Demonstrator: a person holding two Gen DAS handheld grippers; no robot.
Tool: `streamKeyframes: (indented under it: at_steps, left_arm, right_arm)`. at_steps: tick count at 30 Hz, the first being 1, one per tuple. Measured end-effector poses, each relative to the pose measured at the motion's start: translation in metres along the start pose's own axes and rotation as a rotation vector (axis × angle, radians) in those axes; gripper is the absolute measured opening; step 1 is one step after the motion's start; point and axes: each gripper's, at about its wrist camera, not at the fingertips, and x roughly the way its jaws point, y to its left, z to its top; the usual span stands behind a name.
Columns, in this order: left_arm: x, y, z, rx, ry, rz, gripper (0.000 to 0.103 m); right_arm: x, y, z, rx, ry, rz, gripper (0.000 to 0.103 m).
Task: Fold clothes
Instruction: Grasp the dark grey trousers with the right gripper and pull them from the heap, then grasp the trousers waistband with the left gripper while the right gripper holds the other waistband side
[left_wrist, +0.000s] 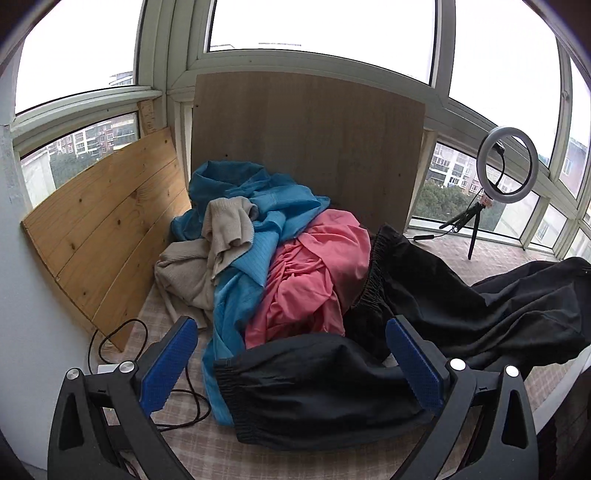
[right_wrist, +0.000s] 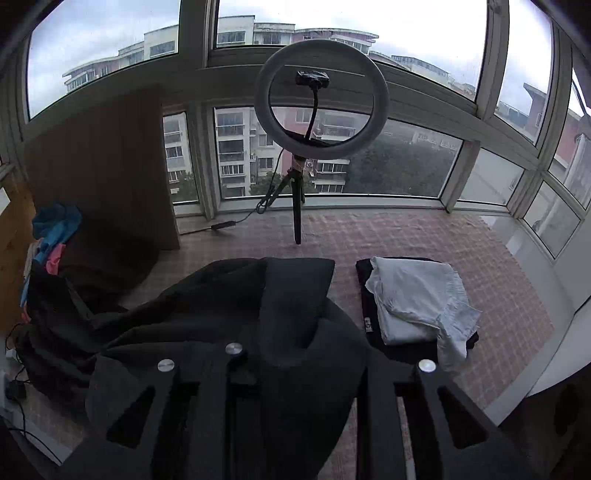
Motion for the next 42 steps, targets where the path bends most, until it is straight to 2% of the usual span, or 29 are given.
streamKeyframes:
  at_steps: [1,3,4,5,13,16,20,23,27,31,32,33,34,35,38,40,42]
  left_arm:
    - [0.007,-0.013,-0.002,0.018,0.019,-0.023,0.102]
    - [0.022,-0.038,-0.009,0.051,0.058,-0.064,0.102]
    - [0.028,-0.051,-0.012,0.067,0.078,-0.081,0.102]
    - [0.035,-0.064,-0.016,0.082,0.098,-0.099,0.102]
    - [0.081,-0.186,-0.047,0.181,0.251,-0.24,0.102]
    - [0.098,-0.234,-0.047,0.214,0.27,-0.252,0.102]
    - [0.122,-0.296,-0.044,0.249,0.285,-0.26,0.102]
    - [0.15,-0.332,-0.032,0.236,0.277,-0.229,0.102]
    - [0.159,-0.329,-0.031,0.202,0.296,-0.174,0.102]
    - [0.166,-0.324,-0.031,0.169,0.315,-0.12,0.102]
    - [0.168,-0.323,-0.031,0.16,0.32,-0.106,0.102]
    - [0.169,-0.321,-0.031,0.152,0.325,-0.093,0.102]
    - [0.171,-0.32,-0.031,0.143,0.33,-0.079,0.102]
    - [0.173,-0.319,-0.031,0.135,0.335,-0.066,0.102]
    - [0.176,-0.316,-0.029,0.121,0.341,-0.042,0.102]
    - [0.176,-0.316,-0.026,0.133,0.333,-0.057,0.102]
    - [0.175,-0.317,-0.023,0.144,0.324,-0.072,0.102]
  right_arm:
    - [0.016,-0.016,-0.019,0.023,0.067,-0.019,0.024]
    - [0.031,-0.033,-0.047,0.049,0.106,-0.006,0.036]
    - [0.037,-0.04,-0.061,0.061,0.12,0.003,0.048]
    - [0.042,-0.047,-0.07,0.065,0.126,-0.003,0.052]
    - [0.1,-0.122,-0.102,0.155,0.225,0.02,0.057]
    - [0.124,-0.136,-0.103,0.145,0.25,0.062,0.058]
    - [0.154,-0.138,-0.091,0.101,0.256,0.142,0.058]
    - [0.182,-0.133,-0.069,0.06,0.241,0.215,0.059]
    - [0.232,-0.119,-0.031,0.041,0.243,0.345,0.062]
    - [0.281,-0.083,-0.013,-0.029,0.318,0.458,0.064]
    - [0.288,-0.075,-0.014,-0.034,0.337,0.499,0.063]
    - [0.288,-0.068,-0.016,-0.036,0.334,0.568,0.056]
    - [0.286,-0.061,-0.018,-0.037,0.326,0.645,0.02]
    - [0.276,-0.058,-0.021,-0.044,0.304,0.677,0.002]
    - [0.233,-0.058,-0.028,-0.065,0.215,0.725,0.001]
    - [0.19,-0.073,-0.029,-0.071,0.125,0.74,0.001]
    - [0.143,-0.109,-0.035,-0.054,0.05,0.736,0.0]
